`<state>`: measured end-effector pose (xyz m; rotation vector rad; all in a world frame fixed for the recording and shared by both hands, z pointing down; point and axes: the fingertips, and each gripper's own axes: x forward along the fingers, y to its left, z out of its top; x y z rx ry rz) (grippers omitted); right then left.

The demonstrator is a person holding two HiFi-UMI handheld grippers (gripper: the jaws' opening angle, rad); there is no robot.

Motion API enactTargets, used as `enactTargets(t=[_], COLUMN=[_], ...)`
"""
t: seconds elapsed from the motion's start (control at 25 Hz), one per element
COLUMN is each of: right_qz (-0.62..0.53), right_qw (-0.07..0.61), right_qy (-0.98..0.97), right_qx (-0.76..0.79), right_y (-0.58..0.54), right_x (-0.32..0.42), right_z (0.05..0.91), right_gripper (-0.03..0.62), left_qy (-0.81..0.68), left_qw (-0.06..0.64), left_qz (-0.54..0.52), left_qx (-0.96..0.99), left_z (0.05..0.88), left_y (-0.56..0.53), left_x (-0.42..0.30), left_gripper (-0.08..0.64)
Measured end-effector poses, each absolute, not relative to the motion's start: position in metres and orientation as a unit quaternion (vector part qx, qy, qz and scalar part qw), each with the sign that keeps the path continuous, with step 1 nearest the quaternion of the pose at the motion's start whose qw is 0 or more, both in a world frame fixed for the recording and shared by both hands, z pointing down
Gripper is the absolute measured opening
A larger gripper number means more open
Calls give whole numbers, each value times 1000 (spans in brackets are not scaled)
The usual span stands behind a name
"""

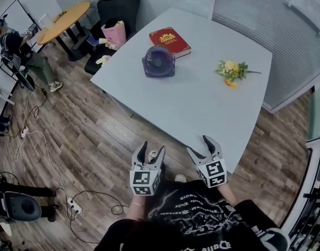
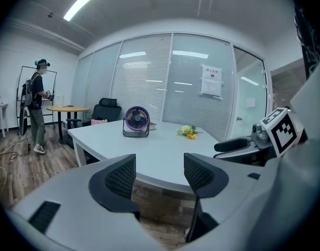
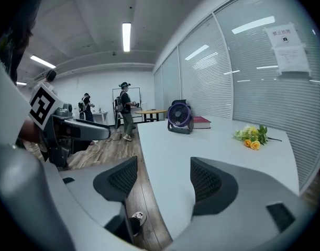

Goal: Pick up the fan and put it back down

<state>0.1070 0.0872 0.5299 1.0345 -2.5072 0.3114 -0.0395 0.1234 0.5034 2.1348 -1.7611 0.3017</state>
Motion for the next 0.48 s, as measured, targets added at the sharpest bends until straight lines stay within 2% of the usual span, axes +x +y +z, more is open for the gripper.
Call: enactTargets(t=[0.48], right_qz=[117], right_qw=[216], right_qy=[-880], right_qx=[406], right_y=[5], right_x=[55], right_z=[531], right_gripper=[307], left_qy=[-587], left_qw=[177], left_qz=[116], left_qx=[782], left_z=[507], left_y=[25], left_x=[-97], left_gripper=[310])
